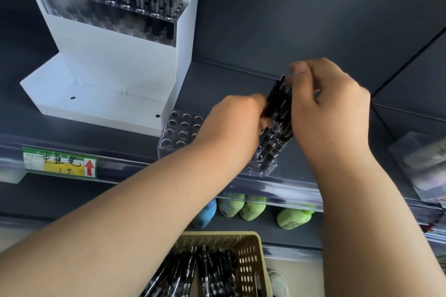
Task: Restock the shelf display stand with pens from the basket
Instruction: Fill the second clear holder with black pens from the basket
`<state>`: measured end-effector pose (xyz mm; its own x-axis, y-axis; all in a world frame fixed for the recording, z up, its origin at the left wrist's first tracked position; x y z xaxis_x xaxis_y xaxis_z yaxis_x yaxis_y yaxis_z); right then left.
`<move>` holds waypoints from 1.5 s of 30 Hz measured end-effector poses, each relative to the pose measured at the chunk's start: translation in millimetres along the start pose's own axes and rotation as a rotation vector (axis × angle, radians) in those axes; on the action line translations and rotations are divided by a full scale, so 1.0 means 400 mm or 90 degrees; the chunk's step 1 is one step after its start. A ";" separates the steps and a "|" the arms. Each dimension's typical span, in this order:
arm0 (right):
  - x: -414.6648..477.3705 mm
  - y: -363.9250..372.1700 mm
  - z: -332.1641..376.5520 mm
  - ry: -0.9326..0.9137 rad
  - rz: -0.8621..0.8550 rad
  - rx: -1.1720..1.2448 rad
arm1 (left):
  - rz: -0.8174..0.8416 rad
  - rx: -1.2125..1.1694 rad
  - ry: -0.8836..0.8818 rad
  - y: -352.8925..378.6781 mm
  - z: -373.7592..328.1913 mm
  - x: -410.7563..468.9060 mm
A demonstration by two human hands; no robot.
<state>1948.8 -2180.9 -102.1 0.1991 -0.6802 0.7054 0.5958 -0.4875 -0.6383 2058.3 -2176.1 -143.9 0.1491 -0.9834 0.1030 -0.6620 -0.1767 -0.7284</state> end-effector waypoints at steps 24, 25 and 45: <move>-0.199 -0.111 0.150 -0.083 0.043 0.015 | -0.053 0.153 0.011 -0.155 0.159 -0.289; -0.241 -0.080 0.128 -0.030 0.124 0.013 | -0.024 0.152 -0.016 -0.121 0.192 -0.304; -0.696 0.068 0.225 0.322 0.636 0.035 | 0.190 0.176 -0.257 0.020 0.382 -0.601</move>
<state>1979.8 -1955.5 -288.1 0.2758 -0.9029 -0.3297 0.3819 0.4177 -0.8244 2129.3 -1934.8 -278.0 0.2899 -0.8860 -0.3620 -0.5099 0.1771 -0.8418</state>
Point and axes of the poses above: each hand's wrist, its own x-axis towards the middle knuckle, its own y-axis out of the palm, z = x × y, the point moved 1 cm from there along x, towards the middle knuckle, and after that the axes turned 14 degrees about -y, right-handed, at the moved point
